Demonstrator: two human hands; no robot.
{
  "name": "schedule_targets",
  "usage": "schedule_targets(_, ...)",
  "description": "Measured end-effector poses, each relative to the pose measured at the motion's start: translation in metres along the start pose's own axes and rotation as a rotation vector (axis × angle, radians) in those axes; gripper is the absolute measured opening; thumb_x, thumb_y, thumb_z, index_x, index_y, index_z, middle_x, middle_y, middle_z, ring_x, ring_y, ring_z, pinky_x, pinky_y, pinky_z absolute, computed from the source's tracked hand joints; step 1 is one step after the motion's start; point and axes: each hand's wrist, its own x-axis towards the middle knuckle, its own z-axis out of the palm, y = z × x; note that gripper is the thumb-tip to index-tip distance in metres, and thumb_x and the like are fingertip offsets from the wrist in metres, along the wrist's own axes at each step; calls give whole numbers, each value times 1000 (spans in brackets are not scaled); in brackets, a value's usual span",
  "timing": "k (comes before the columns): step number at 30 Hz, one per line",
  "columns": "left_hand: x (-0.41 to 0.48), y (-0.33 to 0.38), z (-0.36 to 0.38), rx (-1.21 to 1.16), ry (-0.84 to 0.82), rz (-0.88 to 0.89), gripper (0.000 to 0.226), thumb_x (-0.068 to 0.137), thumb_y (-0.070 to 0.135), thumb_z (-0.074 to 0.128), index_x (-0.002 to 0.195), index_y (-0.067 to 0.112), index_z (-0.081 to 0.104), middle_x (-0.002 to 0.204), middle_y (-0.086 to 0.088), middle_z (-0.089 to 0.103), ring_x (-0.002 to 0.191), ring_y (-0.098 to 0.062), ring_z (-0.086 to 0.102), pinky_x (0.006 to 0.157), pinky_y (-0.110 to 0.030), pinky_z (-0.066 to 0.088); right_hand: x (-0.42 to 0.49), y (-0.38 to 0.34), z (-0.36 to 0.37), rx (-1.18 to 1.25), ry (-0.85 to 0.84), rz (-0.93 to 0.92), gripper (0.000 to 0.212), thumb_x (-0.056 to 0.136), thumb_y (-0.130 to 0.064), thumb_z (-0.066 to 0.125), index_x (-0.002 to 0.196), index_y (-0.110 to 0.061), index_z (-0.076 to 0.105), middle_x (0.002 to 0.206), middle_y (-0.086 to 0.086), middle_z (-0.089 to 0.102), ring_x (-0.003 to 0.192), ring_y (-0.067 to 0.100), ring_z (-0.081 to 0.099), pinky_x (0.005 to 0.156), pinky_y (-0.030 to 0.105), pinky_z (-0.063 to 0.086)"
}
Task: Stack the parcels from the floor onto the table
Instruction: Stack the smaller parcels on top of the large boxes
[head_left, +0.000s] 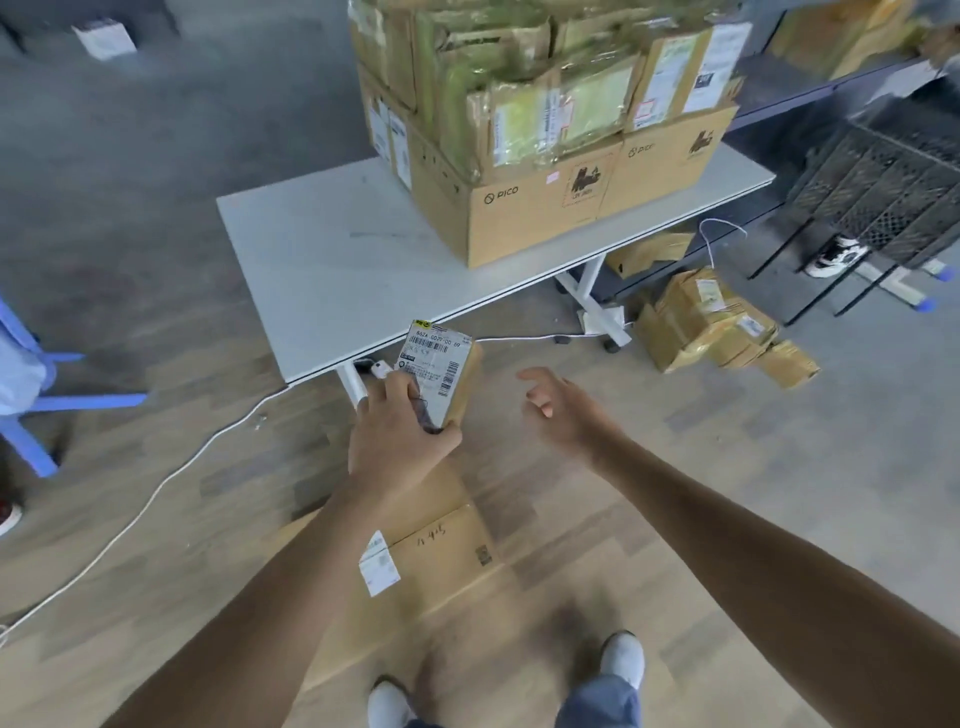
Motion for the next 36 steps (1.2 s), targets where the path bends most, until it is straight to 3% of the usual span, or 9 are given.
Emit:
schedule_targets(4, 8, 79, 32, 41, 15, 108, 57, 67, 47, 74, 101, 17, 40, 106, -1, 47, 99, -24, 48, 78, -40, 48, 0, 47, -69, 7, 37, -48, 39, 94, -24, 52, 133, -26, 50, 114, 4, 61, 87, 13, 55, 81, 22, 39)
schedule_targets(9, 14, 179, 75, -47, 15, 123, 64, 65, 57, 76, 105, 27, 35, 106, 8, 49, 99, -13, 51, 73, -34, 50, 3, 108, -165, 72, 77, -29, 34, 95, -30, 49, 129, -31, 50, 112, 0, 63, 100, 19, 61, 90, 35, 49)
schedule_targets(15, 33, 282, 119, -152, 19, 153, 86, 63, 64, 74, 128, 24, 35, 118, 4, 57, 105, -20, 56, 83, -41, 52, 13, 171, -258, 20, 118, -29, 36, 97, -33, 48, 133, -36, 47, 120, -5, 61, 88, 10, 55, 66, 20, 41)
schedule_targets(18, 47, 319, 135, -117, 10, 137, 96, 62, 63, 76, 137, 22, 32, 129, 1, 49, 117, -21, 49, 91, -44, 49, 25, 190, -289, 22, 132, -18, 37, 97, -34, 47, 133, -39, 44, 122, -8, 61, 85, 3, 53, 58, 12, 38)
schedule_targets(23, 87, 361, 158, -264, -28, 76, 81, 61, 46, 84, 124, 19, 42, 112, 4, 41, 112, -17, 47, 92, -36, 48, 58, 207, -334, 3, 166, -39, 38, 97, -38, 44, 135, -37, 41, 123, -6, 61, 94, 13, 58, 75, 29, 48)
schedule_targets(28, 151, 383, 187, -472, -93, 34, 81, 52, 38, 87, 114, 21, 38, 109, 4, 56, 95, -6, 59, 75, -27, 53, 114, 219, -381, -18, 217, -58, 36, 97, -32, 45, 133, -35, 43, 120, -3, 63, 98, 16, 59, 77, 29, 43)
schedule_targets(31, 196, 399, 206, -579, -136, 64, 82, 54, 32, 89, 114, 28, 33, 106, 10, 63, 87, 4, 64, 55, -10, 48, 158, 221, -410, -18, 249, -41, 36, 98, -31, 44, 135, -35, 43, 122, -3, 61, 84, 10, 56, 66, 23, 43)
schedule_targets(33, 227, 413, 215, -617, -146, 90, 86, 52, 35, 89, 116, 34, 31, 105, 16, 64, 87, 11, 62, 51, -7, 48, 187, 219, -428, -13, 244, -21, 36, 99, -32, 43, 135, -36, 42, 123, -5, 60, 85, 9, 58, 58, 17, 41)
schedule_targets(36, 273, 435, 221, -621, -138, 142, 88, 48, 39, 90, 118, 37, 36, 106, 19, 65, 95, 5, 64, 74, -20, 56, 229, 213, -451, 5, 251, -10, 35, 100, -33, 41, 135, -34, 43, 125, -3, 59, 91, 13, 62, 60, 22, 43)
